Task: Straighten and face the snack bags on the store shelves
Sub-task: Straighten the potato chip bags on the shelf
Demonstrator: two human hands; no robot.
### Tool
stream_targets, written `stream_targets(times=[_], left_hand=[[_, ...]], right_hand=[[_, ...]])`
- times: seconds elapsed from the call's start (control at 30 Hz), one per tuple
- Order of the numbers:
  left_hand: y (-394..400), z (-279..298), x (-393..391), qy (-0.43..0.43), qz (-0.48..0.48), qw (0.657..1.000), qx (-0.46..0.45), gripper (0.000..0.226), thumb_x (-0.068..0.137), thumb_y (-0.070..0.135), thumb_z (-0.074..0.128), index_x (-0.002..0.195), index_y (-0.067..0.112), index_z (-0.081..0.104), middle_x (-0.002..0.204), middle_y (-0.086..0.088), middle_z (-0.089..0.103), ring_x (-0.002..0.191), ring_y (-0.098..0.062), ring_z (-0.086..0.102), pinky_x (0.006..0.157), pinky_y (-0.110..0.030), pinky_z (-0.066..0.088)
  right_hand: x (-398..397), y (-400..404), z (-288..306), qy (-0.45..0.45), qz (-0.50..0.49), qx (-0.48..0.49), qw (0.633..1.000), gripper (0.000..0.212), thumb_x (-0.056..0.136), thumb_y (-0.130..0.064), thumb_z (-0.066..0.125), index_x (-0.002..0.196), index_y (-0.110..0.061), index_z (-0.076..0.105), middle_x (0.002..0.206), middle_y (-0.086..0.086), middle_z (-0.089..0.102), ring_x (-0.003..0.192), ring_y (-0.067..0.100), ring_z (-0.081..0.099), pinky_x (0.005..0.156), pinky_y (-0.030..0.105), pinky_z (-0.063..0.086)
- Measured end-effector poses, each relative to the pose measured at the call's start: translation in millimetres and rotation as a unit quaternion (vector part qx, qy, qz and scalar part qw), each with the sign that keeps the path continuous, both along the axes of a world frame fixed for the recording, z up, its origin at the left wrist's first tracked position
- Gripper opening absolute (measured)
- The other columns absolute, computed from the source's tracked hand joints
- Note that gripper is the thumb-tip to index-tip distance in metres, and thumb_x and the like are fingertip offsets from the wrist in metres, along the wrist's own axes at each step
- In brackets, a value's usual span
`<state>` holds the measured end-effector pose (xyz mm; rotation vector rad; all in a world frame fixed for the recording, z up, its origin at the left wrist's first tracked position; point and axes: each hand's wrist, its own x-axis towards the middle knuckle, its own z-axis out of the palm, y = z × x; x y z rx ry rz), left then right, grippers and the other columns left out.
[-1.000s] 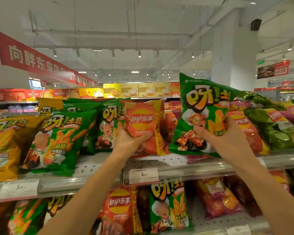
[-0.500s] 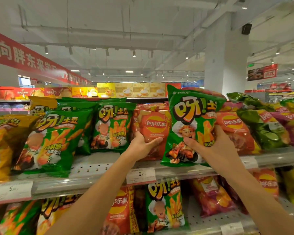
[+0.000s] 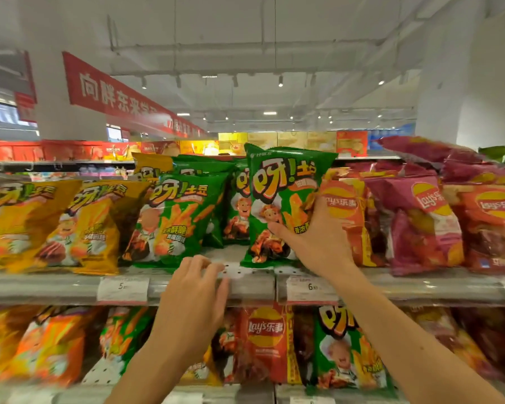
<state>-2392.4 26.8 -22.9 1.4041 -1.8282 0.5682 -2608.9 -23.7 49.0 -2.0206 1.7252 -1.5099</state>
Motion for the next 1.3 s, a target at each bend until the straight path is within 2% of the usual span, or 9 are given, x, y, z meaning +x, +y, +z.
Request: stream_targets(times=[0.13,0.3,0.4,0.53,0.7,0.97,1.07,1.2,1.3], left_hand=[[1.1,-6.3,2.3,-0.027,-0.014,0.999,-0.016,0.027,0.091,0.029,0.066,0.112,0.013,0.064,0.104,-0.001,0.055,0.097,-0.019,0.054,0.075,-0.029,0.053],[-5.5,-5.8,-0.3,0.006,-0.015,1.000,-0.003,0.026,0.093,0.032,0.060,0.111,0.013,0.061,0.103,0.003,0.050,0.098,-0.016,0.048,0.081,-0.029,0.051],[-7.9,-7.2,-1.3,0.013,-0.017,1.000,-0.004,0.024,0.092,0.035,0.060,0.108,0.016,0.061,0.100,0.005,0.049,0.095,-0.014,0.047,0.078,-0.028,0.051],[-9.2,-14.0,-1.4,0.016,-0.013,1.000,-0.020,0.021,0.087,0.033,0.067,0.099,0.018,0.059,0.097,0.005,0.047,0.092,-0.015,0.047,0.075,-0.029,0.051],[-12.1,-19.8,-7.5,0.024,-0.003,0.999,-0.034,0.032,0.083,0.031,0.073,0.106,0.012,0.062,0.103,-0.001,0.053,0.099,-0.019,0.050,0.083,-0.033,0.053],[-10.9,-20.5,-11.3,0.082,0.003,0.996,-0.038,0.033,0.081,0.028,0.076,0.106,0.009,0.064,0.103,-0.003,0.057,0.100,-0.021,0.051,0.083,-0.037,0.053],[-12.1,-11.9,-23.8,0.147,-0.010,0.988,-0.053,0.027,0.082,0.027,0.073,0.103,0.012,0.064,0.101,-0.002,0.058,0.097,-0.021,0.052,0.082,-0.038,0.048],[-13.2,3.6,-55.4,0.198,-0.097,0.972,-0.086,0.010,0.090,0.027,0.063,0.097,0.021,0.063,0.095,0.006,0.058,0.093,-0.015,0.052,0.088,-0.033,0.038],[-15.9,14.9,-90.1,0.261,-0.189,0.946,-0.046,0.006,0.094,0.026,0.060,0.097,0.022,0.063,0.094,0.010,0.059,0.093,-0.010,0.055,0.088,-0.032,0.044]], right_hand=[[35.2,-20.1,-4.8,0.030,-0.009,0.055,0.998,0.089,0.074,-0.078,0.068,0.135,-0.022,0.036,0.120,0.003,0.065,0.111,0.037,0.064,0.090,0.048,0.051],[51.1,-41.4,-10.5,-0.037,0.086,0.133,0.987,0.093,0.074,-0.075,0.072,0.141,-0.022,0.036,0.125,0.002,0.063,0.114,0.030,0.062,0.098,0.047,0.053],[56.3,-49.5,-9.9,-0.033,0.104,0.157,0.982,0.099,0.069,-0.080,0.071,0.141,-0.023,0.034,0.124,0.000,0.062,0.112,0.026,0.062,0.098,0.047,0.054],[61.0,-54.1,-9.0,-0.016,0.108,0.169,0.980,0.102,0.063,-0.083,0.071,0.140,-0.025,0.036,0.122,-0.003,0.060,0.113,0.023,0.060,0.101,0.047,0.053],[59.3,-51.8,-7.1,-0.026,0.134,0.179,0.974,0.107,0.062,-0.083,0.073,0.145,-0.026,0.034,0.125,-0.007,0.056,0.108,0.015,0.054,0.101,0.038,0.051],[35.6,-30.9,-5.3,-0.047,0.145,0.170,0.974,0.105,0.070,-0.076,0.074,0.151,-0.020,0.038,0.144,-0.003,0.053,0.129,0.018,0.052,0.099,0.031,0.045],[11.2,-12.2,-7.3,-0.090,0.133,0.111,0.981,0.088,0.079,-0.067,0.073,0.149,-0.021,0.045,0.134,-0.006,0.063,0.119,0.010,0.060,0.099,0.032,0.051],[-34.1,14.0,-12.7,-0.150,0.121,0.056,0.980,0.053,0.086,-0.054,0.073,0.129,-0.024,0.065,0.105,-0.011,0.076,0.096,0.000,0.071,0.077,0.014,0.053],[-72.9,29.1,-18.0,-0.228,0.124,0.040,0.965,0.034,0.088,-0.041,0.076,0.114,-0.019,0.072,0.096,-0.002,0.080,0.091,0.011,0.076,0.082,0.030,0.062]])
